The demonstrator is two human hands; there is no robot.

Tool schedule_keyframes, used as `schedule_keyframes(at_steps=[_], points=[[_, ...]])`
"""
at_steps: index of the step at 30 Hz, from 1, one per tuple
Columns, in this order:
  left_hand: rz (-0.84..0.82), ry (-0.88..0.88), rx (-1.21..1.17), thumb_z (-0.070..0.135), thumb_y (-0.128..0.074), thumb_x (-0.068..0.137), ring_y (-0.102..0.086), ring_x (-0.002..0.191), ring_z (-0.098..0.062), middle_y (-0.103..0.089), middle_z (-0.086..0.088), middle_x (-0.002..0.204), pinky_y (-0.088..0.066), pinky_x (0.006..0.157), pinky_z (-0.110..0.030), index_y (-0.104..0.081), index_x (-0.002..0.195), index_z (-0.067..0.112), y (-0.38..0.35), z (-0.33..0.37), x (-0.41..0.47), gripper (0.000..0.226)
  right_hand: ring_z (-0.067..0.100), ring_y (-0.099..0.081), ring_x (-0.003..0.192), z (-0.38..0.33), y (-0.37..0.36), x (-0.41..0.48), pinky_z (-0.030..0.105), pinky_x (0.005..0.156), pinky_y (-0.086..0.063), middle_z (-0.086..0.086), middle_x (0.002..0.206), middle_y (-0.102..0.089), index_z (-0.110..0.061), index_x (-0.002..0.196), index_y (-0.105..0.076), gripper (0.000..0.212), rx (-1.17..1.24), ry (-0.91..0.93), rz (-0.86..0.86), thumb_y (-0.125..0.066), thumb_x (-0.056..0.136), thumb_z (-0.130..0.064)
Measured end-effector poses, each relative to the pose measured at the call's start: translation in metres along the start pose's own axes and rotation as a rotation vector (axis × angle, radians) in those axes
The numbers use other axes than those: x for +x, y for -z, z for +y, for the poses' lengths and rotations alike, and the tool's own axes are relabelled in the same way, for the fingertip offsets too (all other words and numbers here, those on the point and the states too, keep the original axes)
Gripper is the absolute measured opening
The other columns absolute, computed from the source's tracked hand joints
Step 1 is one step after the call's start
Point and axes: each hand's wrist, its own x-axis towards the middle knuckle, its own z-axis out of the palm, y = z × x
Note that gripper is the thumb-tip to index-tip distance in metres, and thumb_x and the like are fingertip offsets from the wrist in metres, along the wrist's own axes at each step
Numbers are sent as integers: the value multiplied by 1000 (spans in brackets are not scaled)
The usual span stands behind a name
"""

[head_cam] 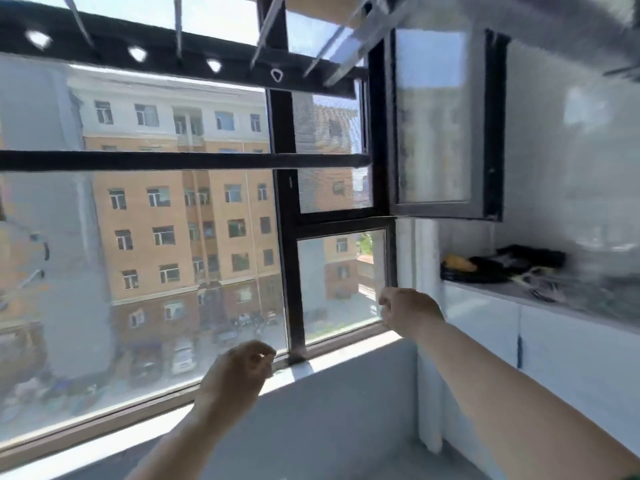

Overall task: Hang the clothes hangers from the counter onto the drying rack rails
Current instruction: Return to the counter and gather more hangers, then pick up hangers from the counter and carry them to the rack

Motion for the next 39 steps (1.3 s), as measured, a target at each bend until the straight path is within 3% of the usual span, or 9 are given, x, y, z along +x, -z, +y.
schedule_keyframes(at_steps=[4,7,15,21,25,29,33,36,39], points=[[-77,-10,-53,12,-57,86,-60,61,-12,-57,16,48,-43,59,-23,-53,59,35,-65,49,14,36,27,-56,106,96,19,-27,27,80,-41,7,117,-60,-14,111,-57,28,-6,-169,-33,-35,93,-14],[-148,-24,-133,10,-57,84,-63,65,-21,-57,16,44,-45,62,-27,-55,56,32,-129,98,21,36,25,-55,106,172,30,-51,26,78,-40,5,118,-60,-15,112,-57,29,-37,-248,-40,-35,93,-14],[-368,-90,-227,13,-52,88,-56,59,-14,-59,10,57,-39,53,-21,-56,61,28,-305,235,18,31,20,-54,99,372,59,-113,24,75,-38,0,117,-59,-17,111,-58,29,-35,-467,-68,-36,91,-15],[-516,-107,-196,14,-47,91,-56,63,-6,-58,11,64,-42,61,-19,-54,71,26,-405,296,15,25,18,-56,91,485,73,-147,22,71,-37,-2,110,-62,-20,95,-55,19,-31,-619,-69,-37,91,-15],[-604,-128,-166,17,-47,90,-59,71,-12,-62,11,66,-49,76,-26,-52,68,31,-470,325,11,27,13,-50,87,539,65,-167,20,71,-36,-6,96,-56,-25,89,-47,12,8,-680,-36,-39,92,-17],[-662,-126,-155,19,-46,90,-62,78,-15,-62,13,65,-51,80,-30,-52,69,33,-536,349,17,26,13,-49,84,587,50,-168,19,69,-35,-9,93,-53,-27,90,-48,13,12,-745,-45,-40,92,-17],[-673,-135,-155,19,-45,90,-59,78,-16,-61,13,68,-45,68,-24,-52,70,31,-598,371,40,24,12,-50,90,630,45,-150,20,74,-38,-8,106,-59,-23,102,-58,21,4,-772,3,-41,93,-17],[-646,-170,-119,20,-41,92,-53,76,-14,-60,9,82,-35,53,-18,-52,78,29,-651,395,68,19,12,-50,109,669,42,-121,21,85,-39,-10,119,-57,-20,114,-58,26,-24,-752,51,-41,94,-17],[-623,-205,-45,21,-39,93,-52,82,-17,-57,4,93,-35,55,-19,-57,93,26,-701,419,98,18,12,-47,116,709,37,-88,21,87,-38,-8,120,-56,-18,115,-58,26,-21,-746,154,-43,94,-17]])
